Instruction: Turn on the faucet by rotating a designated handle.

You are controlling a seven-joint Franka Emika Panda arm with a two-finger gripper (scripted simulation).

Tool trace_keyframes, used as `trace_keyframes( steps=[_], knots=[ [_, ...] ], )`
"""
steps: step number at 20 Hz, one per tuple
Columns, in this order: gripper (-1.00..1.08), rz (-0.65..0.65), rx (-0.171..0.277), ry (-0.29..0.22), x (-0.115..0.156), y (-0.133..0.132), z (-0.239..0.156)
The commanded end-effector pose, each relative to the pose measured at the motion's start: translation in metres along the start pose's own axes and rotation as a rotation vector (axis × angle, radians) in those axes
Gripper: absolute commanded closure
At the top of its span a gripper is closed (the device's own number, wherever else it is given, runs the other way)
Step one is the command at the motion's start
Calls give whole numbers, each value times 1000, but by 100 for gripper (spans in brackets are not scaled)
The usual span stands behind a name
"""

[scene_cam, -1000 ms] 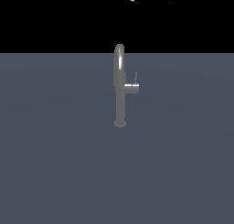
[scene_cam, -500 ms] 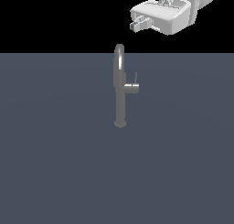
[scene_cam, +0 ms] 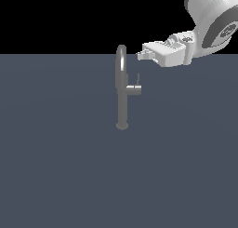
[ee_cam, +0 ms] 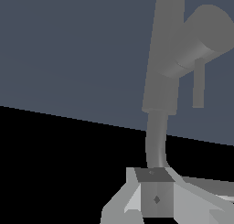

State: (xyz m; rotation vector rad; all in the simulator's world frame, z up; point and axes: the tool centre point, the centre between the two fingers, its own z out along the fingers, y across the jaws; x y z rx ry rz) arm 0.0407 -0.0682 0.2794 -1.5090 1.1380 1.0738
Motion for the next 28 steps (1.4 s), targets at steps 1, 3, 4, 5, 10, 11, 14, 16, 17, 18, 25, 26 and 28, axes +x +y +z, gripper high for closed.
trace_keyframes(
  steps=[1,3,4,5,10,11,14,16,17,18,25,26,28],
  knots=[
    [108,52,50,-47,18,-1,1],
    [108,87,83,-78,31,-1,3],
    [108,102,98,-92,36,-1,3],
    [108,117,111,-105,42,-1,4],
    [108,170,161,-152,60,1,9],
    [108,176,168,-158,63,1,9],
    [108,188,179,-169,67,1,11],
    [108,190,181,-171,68,1,11],
    [108,190,181,-171,68,1,11],
    [108,190,181,-171,68,1,11],
    [108,190,181,-171,58,12,12],
    [108,190,181,-171,56,15,12],
    [108,190,181,-171,53,19,13]
  ],
)
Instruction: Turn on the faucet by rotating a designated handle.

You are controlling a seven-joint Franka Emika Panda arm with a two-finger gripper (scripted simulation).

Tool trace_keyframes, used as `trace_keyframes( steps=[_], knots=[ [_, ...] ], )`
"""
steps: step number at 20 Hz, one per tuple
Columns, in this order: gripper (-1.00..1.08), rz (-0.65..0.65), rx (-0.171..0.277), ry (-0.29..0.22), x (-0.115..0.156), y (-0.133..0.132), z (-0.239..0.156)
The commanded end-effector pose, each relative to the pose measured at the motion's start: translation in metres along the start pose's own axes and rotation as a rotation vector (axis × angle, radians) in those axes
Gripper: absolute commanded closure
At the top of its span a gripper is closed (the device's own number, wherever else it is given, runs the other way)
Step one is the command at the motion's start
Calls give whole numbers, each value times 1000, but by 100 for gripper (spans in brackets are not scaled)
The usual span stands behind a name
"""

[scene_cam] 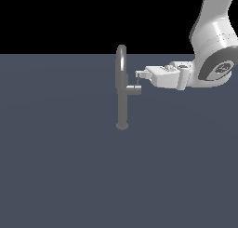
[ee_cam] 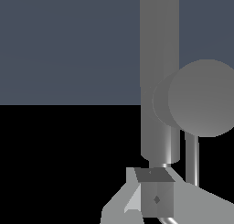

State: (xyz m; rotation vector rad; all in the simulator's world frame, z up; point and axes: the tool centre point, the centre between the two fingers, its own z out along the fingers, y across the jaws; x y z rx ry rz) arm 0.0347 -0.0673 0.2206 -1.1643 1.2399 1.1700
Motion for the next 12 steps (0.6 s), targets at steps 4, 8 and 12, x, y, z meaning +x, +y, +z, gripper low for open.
trace_keyframes(
  steps=[4,8,12],
  knots=[
    [108,-1,0,0,-3,7,0],
    [108,-1,0,0,-4,19,0],
    [108,0,0,0,-5,31,0]
  ],
)
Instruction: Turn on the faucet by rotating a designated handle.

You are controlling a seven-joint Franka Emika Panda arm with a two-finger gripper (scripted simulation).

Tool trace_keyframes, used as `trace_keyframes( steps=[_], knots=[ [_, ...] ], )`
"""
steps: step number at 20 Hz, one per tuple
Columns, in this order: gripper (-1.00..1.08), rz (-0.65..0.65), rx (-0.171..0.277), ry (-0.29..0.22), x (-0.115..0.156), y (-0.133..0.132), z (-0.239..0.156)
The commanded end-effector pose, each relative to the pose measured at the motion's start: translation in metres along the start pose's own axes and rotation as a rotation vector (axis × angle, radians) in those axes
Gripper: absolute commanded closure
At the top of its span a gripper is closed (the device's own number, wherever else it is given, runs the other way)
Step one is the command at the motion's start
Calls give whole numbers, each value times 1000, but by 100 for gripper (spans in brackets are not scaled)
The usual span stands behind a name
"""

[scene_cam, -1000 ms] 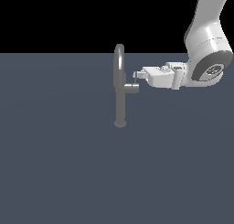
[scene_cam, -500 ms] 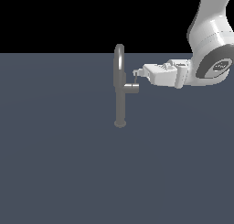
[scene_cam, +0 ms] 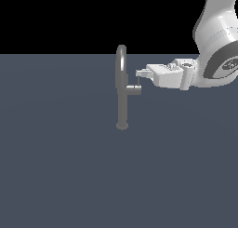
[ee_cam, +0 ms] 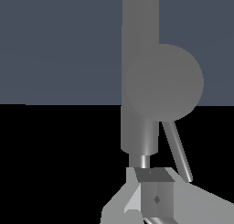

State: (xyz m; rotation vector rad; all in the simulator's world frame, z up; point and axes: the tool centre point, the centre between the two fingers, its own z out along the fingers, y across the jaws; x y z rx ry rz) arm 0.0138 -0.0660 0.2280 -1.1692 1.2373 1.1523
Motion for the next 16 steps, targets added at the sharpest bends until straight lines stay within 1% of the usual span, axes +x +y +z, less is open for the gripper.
trace_keyframes(
  steps=[1,2,3,12,13,14,16],
  knots=[
    [108,13,-7,-5,2,14,0],
    [108,13,-7,-5,2,14,0],
    [108,-3,-2,0,-3,5,0],
    [108,13,-7,-5,15,40,0],
    [108,13,-7,-5,15,40,0],
    [108,-15,-5,-2,1,30,-1],
    [108,-7,-5,-3,12,38,-1]
  ],
)
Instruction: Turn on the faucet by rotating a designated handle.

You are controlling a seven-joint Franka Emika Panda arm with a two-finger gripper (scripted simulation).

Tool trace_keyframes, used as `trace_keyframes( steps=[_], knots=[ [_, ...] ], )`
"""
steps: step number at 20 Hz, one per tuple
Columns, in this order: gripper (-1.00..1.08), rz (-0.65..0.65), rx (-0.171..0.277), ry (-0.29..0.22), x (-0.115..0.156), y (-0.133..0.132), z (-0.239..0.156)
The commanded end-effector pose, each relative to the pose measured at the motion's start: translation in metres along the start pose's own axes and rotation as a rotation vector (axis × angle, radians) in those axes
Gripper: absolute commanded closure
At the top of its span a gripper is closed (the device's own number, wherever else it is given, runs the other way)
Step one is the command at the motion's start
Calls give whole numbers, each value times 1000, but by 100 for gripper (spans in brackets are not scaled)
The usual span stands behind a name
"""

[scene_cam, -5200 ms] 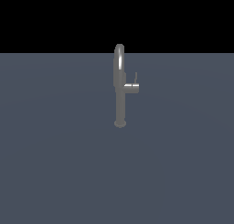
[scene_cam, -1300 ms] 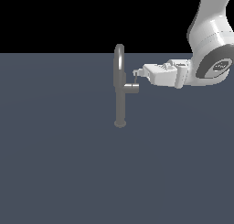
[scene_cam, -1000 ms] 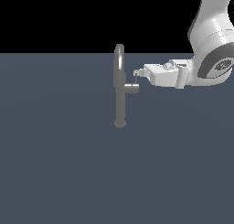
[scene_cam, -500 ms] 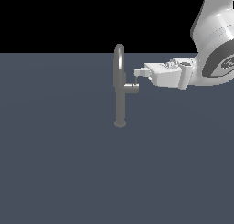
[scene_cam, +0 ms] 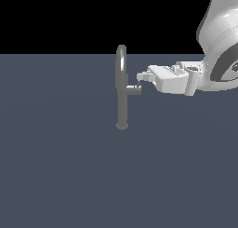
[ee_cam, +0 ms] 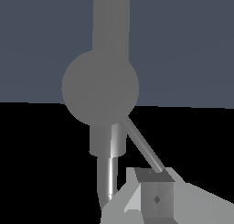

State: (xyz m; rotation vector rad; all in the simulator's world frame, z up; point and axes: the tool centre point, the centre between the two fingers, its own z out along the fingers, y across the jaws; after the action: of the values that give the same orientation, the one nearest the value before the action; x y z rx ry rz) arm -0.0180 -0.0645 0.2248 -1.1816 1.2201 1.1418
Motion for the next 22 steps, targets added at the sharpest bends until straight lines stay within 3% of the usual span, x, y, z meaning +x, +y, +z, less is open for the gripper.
trace_keyframes(
  steps=[1,6,7,14,15,16,22],
  knots=[
    [108,17,-1,-2,15,10,0],
    [108,33,-2,-4,35,26,0],
    [108,-17,-5,-3,9,13,0],
    [108,30,-2,-4,61,28,0],
    [108,30,-2,-4,61,28,0],
    [108,-26,-11,-8,27,17,0],
    [108,9,-6,-6,64,17,0]
  ],
)
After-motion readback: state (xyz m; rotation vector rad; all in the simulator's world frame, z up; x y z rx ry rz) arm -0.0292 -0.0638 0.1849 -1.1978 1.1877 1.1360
